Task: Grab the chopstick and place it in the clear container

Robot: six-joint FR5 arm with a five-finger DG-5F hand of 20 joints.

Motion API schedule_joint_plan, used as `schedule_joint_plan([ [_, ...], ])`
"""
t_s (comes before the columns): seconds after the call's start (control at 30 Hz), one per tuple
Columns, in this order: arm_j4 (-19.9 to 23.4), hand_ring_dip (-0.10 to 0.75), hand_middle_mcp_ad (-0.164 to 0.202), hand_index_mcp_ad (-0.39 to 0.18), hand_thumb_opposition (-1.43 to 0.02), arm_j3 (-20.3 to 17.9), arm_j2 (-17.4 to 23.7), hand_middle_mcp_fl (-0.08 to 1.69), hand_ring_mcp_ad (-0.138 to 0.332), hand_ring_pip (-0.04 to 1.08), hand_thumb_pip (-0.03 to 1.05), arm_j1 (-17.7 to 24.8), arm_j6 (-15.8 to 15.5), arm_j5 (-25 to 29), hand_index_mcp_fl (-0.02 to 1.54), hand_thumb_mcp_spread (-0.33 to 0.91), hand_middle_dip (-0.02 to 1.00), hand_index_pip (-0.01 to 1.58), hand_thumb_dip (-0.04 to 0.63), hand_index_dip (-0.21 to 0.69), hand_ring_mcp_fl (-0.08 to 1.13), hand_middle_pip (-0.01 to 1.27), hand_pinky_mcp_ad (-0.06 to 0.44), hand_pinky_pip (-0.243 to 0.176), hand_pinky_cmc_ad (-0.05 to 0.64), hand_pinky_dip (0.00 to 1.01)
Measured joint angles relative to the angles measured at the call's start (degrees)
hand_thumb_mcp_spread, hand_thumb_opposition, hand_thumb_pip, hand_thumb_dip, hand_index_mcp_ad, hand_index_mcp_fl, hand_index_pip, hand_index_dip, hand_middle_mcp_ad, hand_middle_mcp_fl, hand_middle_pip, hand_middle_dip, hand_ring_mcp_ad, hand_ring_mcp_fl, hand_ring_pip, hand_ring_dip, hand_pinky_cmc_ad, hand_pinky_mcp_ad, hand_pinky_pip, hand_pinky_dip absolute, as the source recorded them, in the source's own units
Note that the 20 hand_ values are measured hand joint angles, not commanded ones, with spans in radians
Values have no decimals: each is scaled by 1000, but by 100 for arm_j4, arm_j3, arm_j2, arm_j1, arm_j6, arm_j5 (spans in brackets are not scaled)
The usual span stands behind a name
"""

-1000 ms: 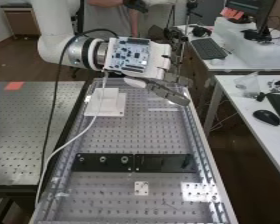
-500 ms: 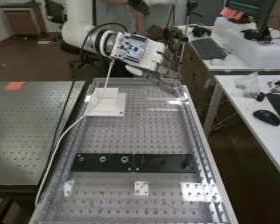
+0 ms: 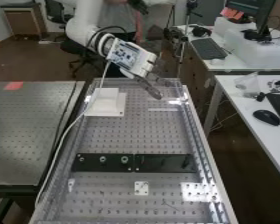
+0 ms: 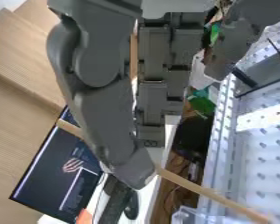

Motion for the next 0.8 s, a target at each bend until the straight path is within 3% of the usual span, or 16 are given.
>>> schedule_joint_plan([
  [0.13,27,463,61,-80,-1122,45,-18,1361,-5,120,468,100,-146,-120,1292,787,611,358,304,337,667,169,265,14,461,154],
  [0.33,200,459,75,-80,-1122,120,-35,1360,-5,119,468,160,-577,-707,1302,787,611,342,304,347,667,169,265,16,461,154],
  [0.53,75,461,75,-80,-1126,280,-130,1377,-9,119,468,169,-945,-1094,1302,787,607,342,304,347,667,169,264,19,464,154],
  [0.8,-235,457,75,-80,-1124,389,-280,1377,-5,119,468,76,-1017,-1228,1302,785,607,342,304,347,667,169,264,19,464,154],
])
